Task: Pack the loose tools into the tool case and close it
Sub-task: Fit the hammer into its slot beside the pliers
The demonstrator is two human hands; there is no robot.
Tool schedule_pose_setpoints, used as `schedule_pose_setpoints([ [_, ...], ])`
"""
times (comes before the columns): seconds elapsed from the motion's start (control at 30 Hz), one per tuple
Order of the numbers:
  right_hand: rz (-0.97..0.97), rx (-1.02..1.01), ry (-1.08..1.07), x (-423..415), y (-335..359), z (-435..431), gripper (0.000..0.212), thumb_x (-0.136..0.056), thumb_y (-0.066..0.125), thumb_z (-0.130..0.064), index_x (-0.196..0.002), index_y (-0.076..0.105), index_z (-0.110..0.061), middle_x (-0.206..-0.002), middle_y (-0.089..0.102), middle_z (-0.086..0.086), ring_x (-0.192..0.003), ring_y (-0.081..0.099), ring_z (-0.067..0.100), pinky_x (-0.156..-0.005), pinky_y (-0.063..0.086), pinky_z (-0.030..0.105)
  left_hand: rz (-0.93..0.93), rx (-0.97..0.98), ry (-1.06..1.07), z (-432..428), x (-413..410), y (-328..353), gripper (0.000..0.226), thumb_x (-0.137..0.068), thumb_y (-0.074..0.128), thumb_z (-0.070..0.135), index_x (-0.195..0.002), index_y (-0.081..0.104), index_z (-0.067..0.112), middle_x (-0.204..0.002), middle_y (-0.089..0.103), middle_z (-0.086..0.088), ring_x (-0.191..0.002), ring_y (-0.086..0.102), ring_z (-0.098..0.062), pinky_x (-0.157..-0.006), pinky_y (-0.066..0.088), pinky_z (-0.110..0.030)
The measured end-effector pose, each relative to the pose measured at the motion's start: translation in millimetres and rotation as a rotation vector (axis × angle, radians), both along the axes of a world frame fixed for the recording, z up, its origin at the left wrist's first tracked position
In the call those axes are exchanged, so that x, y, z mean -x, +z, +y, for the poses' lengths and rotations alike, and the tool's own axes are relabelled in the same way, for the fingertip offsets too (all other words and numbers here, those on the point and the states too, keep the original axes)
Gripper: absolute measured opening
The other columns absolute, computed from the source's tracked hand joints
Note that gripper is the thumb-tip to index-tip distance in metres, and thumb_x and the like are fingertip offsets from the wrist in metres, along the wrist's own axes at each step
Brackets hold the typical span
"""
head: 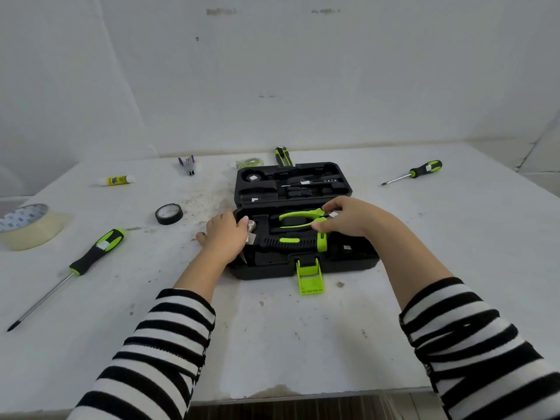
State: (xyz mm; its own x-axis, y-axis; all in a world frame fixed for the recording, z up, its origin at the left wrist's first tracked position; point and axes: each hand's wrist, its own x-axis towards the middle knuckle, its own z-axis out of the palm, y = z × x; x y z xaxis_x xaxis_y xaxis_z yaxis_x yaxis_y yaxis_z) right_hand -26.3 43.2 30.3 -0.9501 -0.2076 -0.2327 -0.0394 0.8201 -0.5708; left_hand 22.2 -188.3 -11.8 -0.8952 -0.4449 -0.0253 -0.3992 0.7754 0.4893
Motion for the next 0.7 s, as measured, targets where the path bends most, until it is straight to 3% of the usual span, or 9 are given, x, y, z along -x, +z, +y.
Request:
schedule_pose_setpoints([
  [0.1,0.035,0.010,-0.012,-4,0,-2,0.059,-0.075,0.072,-0.054,-0.127,0.053,-0.032,-0.136,0.050,0.000,-0.131,0.039,0.021,-0.105,0.036,0.037,0.122,-0.042,-0.052,0,-3,-1,0.050,-0.099,0.039,0.033,-0.146,0.023,0.033,-0.137,0.047,-0.008,-0.130,0.036,-0.031,-0.104,0.023,-0.050],
  [0.2,0.090,0.040,-0.059,-13,-5,1,0.047,-0.071,0.071,-0.061,-0.108,0.061,-0.034,-0.127,0.053,0.002,-0.124,0.045,0.022,-0.102,0.041,0.036,0.275,-0.081,-0.064,2,-9,-1,0.030,-0.094,0.051,0.029,-0.123,0.047,0.035,-0.121,0.052,-0.005,-0.123,0.041,-0.029,-0.102,0.026,-0.046],
  [0.27,0.152,0.118,-0.096,-22,-13,4,0.039,-0.064,0.069,-0.069,-0.083,0.064,-0.036,-0.115,0.057,-0.002,-0.118,0.048,0.022,-0.096,0.047,0.040,0.288,-0.076,-0.054,3,-12,-1,0.011,-0.091,0.055,0.032,-0.102,0.056,0.032,-0.110,0.053,-0.002,-0.118,0.043,-0.027,-0.099,0.028,-0.043],
  [0.33,0.240,0.182,-0.105,-30,-21,7,0.039,-0.066,0.066,-0.071,-0.068,0.061,-0.032,-0.107,0.057,-0.005,-0.122,0.046,0.020,-0.092,0.048,0.040,0.265,-0.078,-0.058,2,-13,-1,0.008,-0.089,0.056,0.037,-0.094,0.060,0.032,-0.103,0.051,0.001,-0.115,0.045,-0.025,-0.098,0.029,-0.041],
  [0.43,0.282,0.134,-0.074,-36,-23,10,0.033,-0.074,0.063,-0.066,-0.070,0.061,-0.034,-0.113,0.053,-0.007,-0.135,0.031,0.013,-0.097,0.042,0.037,0.239,-0.067,-0.104,2,-14,0,0.014,-0.090,0.055,0.042,-0.092,0.064,0.033,-0.099,0.051,0.004,-0.116,0.044,-0.024,-0.097,0.030,-0.040],
  [0.53,0.228,0.128,-0.070,-37,-17,9,0.025,-0.072,0.066,-0.063,-0.077,0.065,-0.038,-0.121,0.045,-0.009,-0.138,0.030,0.015,-0.104,0.038,0.040,0.237,-0.074,-0.101,3,-14,0,0.013,-0.091,0.054,0.038,-0.091,0.063,0.030,-0.099,0.050,0.004,-0.115,0.044,-0.025,-0.097,0.032,-0.040],
  [0.6,0.217,0.126,-0.085,-38,-16,6,0.021,-0.073,0.066,-0.060,-0.077,0.069,-0.040,-0.134,0.044,-0.001,-0.139,0.027,0.014,-0.099,0.036,0.036,0.231,-0.088,-0.099,3,-13,-1,0.012,-0.092,0.053,0.035,-0.092,0.063,0.029,-0.100,0.049,0.003,-0.116,0.043,-0.026,-0.100,0.034,-0.041],
  [0.7,0.251,0.145,-0.122,-39,-17,4,0.020,-0.074,0.066,-0.055,-0.075,0.071,-0.036,-0.119,0.047,-0.003,-0.129,0.040,0.015,-0.088,0.037,0.032,0.249,-0.093,-0.111,2,-12,-2,0.014,-0.093,0.052,0.033,-0.094,0.065,0.028,-0.099,0.048,0.002,-0.115,0.043,-0.026,-0.099,0.033,-0.039],
])
